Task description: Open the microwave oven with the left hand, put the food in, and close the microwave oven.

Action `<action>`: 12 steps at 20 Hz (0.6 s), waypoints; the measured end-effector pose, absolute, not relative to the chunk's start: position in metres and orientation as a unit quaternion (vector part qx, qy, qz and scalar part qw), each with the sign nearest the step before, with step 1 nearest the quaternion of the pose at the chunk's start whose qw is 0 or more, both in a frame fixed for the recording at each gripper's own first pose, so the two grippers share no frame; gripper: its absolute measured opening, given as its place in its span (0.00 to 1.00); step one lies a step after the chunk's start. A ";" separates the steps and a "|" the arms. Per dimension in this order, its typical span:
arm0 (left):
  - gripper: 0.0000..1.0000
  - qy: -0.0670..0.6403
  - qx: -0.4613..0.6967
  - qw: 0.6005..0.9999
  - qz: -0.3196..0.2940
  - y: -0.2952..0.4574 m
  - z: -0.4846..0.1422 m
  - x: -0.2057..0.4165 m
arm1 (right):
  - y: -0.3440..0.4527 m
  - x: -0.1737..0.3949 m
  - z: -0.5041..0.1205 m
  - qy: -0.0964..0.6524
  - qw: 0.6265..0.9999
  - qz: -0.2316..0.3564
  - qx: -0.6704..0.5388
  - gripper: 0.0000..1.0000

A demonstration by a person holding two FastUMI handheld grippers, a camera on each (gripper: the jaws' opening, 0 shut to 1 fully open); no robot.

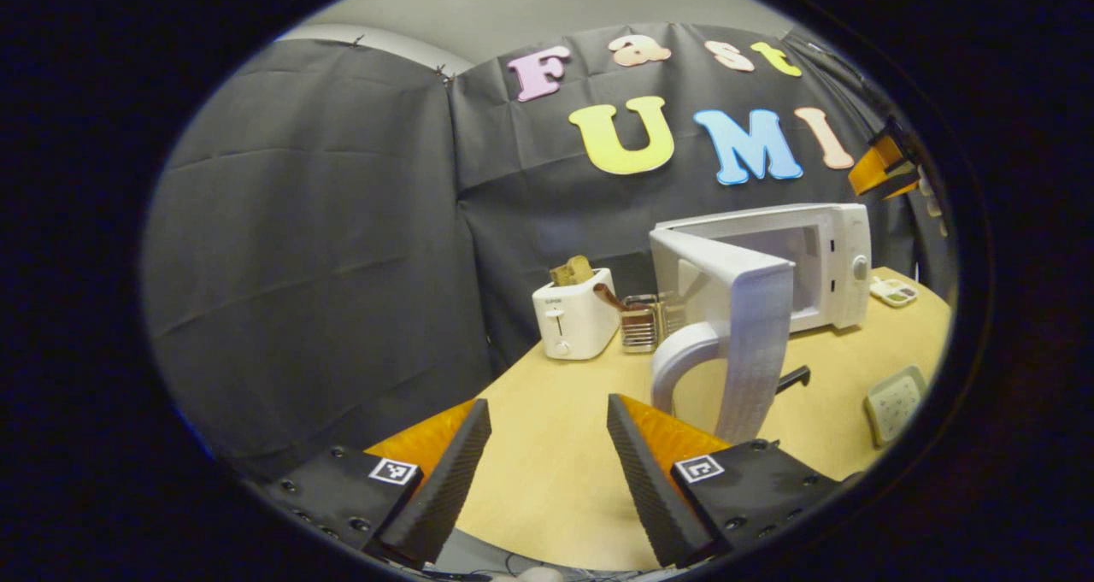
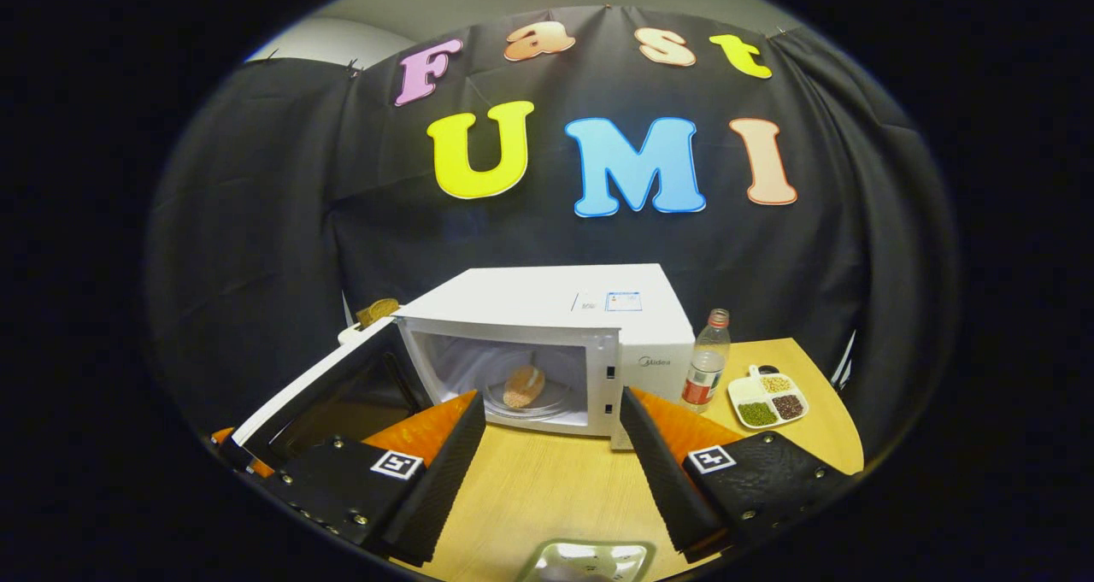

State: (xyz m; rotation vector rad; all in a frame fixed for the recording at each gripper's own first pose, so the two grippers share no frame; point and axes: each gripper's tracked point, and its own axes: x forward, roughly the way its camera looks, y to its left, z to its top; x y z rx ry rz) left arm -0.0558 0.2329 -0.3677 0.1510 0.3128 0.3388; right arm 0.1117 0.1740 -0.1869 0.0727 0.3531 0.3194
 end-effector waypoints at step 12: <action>0.93 0.153 0.050 0.987 -0.022 0.020 -0.371 0.000 | 0.077 0.114 -0.167 0.156 0.982 0.096 0.042 0.97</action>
